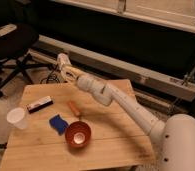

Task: Stand the bottle upright

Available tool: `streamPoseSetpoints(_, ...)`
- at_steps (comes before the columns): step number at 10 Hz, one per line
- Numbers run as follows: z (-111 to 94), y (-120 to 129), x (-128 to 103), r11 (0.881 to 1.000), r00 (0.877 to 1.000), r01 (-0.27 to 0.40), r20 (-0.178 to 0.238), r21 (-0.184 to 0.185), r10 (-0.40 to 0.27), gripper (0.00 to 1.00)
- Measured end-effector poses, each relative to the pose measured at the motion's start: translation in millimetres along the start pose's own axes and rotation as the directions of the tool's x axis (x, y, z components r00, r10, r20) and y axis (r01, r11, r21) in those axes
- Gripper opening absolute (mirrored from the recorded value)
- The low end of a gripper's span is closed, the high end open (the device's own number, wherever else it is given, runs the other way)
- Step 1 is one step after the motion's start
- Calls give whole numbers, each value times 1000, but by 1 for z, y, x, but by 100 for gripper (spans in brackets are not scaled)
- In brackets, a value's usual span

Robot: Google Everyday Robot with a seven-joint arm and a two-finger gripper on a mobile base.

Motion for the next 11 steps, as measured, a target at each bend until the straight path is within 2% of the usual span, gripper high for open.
streamPoseSetpoints(1, -3, 2, -4, 999, 999, -32, -1, -40, 32, 12)
streamPoseSetpoints(2, -5, 3, -5, 998, 999, -44, -2, -55, 44, 12)
streamPoseSetpoints(9, -4, 4, -5, 997, 999, -46, -2, -56, 46, 12)
streamPoseSetpoints(10, -5, 7, -6, 995, 998, -64, -4, -72, 64, 12)
streamPoseSetpoints(11, -7, 11, -8, 989, 994, -106, -6, -104, 106, 12)
